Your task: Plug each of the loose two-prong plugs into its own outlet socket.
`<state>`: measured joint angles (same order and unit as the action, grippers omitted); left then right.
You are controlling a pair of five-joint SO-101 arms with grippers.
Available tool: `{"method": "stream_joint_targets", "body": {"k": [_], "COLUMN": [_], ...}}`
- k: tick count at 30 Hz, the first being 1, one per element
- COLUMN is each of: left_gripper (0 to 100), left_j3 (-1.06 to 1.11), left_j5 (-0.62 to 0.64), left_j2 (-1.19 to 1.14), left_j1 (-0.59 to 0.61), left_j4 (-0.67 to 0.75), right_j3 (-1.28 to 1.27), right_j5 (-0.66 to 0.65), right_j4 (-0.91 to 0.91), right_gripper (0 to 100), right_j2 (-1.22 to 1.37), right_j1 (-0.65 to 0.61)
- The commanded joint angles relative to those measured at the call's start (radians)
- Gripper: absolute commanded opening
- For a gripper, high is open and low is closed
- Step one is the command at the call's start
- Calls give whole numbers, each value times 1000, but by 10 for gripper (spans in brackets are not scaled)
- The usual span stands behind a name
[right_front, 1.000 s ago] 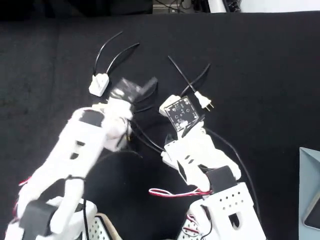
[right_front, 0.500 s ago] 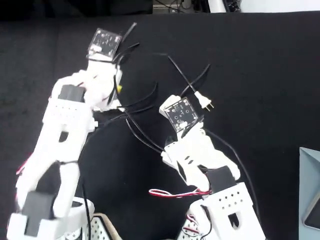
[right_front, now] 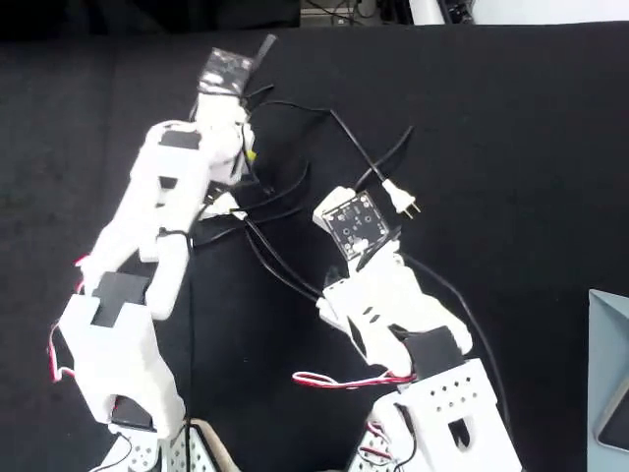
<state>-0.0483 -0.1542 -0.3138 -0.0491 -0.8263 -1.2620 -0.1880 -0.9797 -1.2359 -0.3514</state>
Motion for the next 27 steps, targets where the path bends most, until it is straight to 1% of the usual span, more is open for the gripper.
{"method": "stream_joint_targets", "body": {"k": [1, 5, 9, 12, 16, 22, 24, 27], "left_gripper": [285, 287, 285, 285, 285, 284, 272, 194], "left_j3": [-145, -265, -358, -387, -384, -363, -294, -173], "left_j5": [46, 29, -58, -117, -183, -350, -425, -528], "left_j2": [14, 14, 20, 48, 117, 169, 176, 178], "left_j1": [36, 36, 1, -33, -84, -159, -189, -243], "left_j4": [-115, -293, -457, -546, -631, -764, -764, -710], "right_j3": [4, 13, 85, 156, 186, 226, 248, 263], "right_j5": [0, 0, 0, -3, -6, 0, 2, 2], "right_j4": [15, 6, -38, -87, -89, -48, -49, -49], "right_gripper": [149, 149, 151, 152, 152, 152, 152, 152], "right_j2": [-13, -24, -24, -24, -24, -24, -24, -24], "right_j1": [9, 18, 149, 259, 358, 489, 517, 548]}}
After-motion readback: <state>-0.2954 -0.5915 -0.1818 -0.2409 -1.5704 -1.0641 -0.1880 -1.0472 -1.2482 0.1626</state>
